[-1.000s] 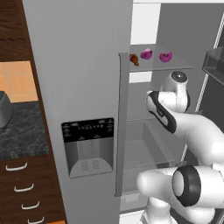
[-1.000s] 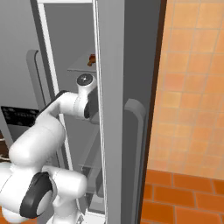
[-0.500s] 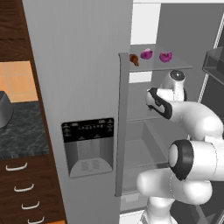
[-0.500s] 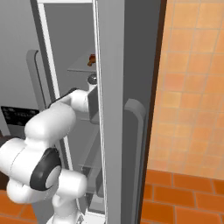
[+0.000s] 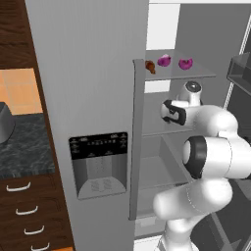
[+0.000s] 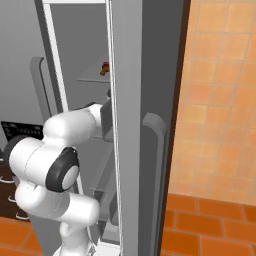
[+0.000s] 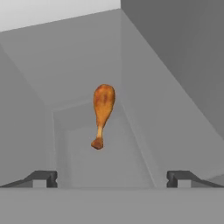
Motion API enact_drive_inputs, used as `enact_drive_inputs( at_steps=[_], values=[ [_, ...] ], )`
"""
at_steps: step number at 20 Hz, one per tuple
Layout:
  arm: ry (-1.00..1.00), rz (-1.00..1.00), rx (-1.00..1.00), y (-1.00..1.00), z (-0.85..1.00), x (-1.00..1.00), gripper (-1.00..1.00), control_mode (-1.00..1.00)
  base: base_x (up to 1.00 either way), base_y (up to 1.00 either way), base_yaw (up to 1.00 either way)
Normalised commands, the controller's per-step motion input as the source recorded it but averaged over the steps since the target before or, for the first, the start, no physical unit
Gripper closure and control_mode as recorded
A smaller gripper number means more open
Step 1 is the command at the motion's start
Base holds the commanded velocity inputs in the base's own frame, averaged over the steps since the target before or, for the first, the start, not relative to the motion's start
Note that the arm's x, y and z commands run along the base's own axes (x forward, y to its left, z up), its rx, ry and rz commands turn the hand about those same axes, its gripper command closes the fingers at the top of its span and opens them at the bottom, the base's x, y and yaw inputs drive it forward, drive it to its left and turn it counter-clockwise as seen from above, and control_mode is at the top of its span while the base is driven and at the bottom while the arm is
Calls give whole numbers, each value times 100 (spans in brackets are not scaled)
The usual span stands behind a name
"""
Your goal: Place one onion and one chicken drumstick in each tupperware on the nearby counter, to pack two identical lunches.
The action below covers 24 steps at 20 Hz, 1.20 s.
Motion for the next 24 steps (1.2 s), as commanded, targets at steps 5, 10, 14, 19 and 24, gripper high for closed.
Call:
enact_drive_inputs(
  at_steps=[5,10,14,19,24],
  values=[
    [0,0,0,0,-22,39,-100,-100,0,0,0],
    [0,0,0,0,-22,52,-100,-100,0,0,0],
    [0,3,0,-19,-32,45,-100,-100,0,0,0],
    [0,1,0,-17,-21,30,-100,-100,0,0,0],
    [1,0,0,2,-26,38,-100,-100,0,0,0]
  ],
)
